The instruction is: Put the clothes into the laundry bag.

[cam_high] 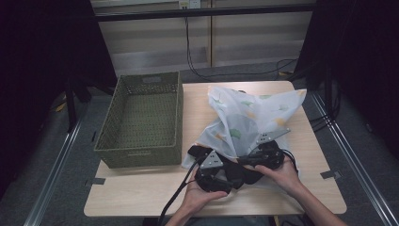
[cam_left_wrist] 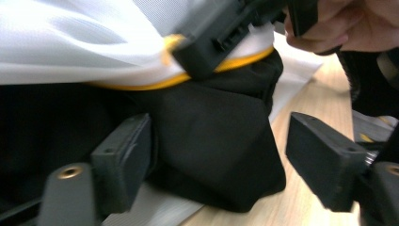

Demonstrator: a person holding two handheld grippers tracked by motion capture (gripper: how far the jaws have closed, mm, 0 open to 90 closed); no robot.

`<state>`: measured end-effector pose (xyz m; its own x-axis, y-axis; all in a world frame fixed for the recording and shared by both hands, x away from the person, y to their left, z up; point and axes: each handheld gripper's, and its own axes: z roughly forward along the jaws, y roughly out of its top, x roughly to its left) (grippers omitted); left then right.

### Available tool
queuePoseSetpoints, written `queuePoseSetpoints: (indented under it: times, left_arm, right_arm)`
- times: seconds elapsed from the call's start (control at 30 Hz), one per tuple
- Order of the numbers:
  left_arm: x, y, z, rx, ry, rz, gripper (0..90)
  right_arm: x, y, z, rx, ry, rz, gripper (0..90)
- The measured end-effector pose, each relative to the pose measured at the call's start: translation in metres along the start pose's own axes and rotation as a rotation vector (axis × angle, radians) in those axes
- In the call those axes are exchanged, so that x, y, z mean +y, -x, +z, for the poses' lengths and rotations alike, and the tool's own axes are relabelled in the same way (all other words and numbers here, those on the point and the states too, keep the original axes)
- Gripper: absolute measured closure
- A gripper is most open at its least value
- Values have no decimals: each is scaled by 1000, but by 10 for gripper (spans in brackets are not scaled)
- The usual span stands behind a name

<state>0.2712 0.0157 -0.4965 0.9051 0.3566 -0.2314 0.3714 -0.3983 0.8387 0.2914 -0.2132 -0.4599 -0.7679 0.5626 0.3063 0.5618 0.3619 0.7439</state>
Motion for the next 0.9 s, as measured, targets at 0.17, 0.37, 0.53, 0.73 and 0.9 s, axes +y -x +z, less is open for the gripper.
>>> queuePoseSetpoints:
  times: [0.17, 0.37, 0.53, 0.73, 0.9]
  left_arm:
    - [2, 6, 17, 18, -26, 21, 95]
    - [8, 9, 35, 105, -52, 19, 130]
    - [12, 8, 39, 167, -76, 75, 468]
    - [22, 0, 33, 189, -30, 53, 759]
    - [43, -10, 19, 208, 37, 38, 787]
  right_arm:
    - [1, -1, 1, -1, -1, -3, 900]
    - [2, -3, 1, -4, 2, -5, 900]
    - [3, -5, -1, 5, 14, -8, 900]
    - [7, -10, -8, 5, 35, -11, 900]
    - [27, -18, -26, 2, 110, -37, 900]
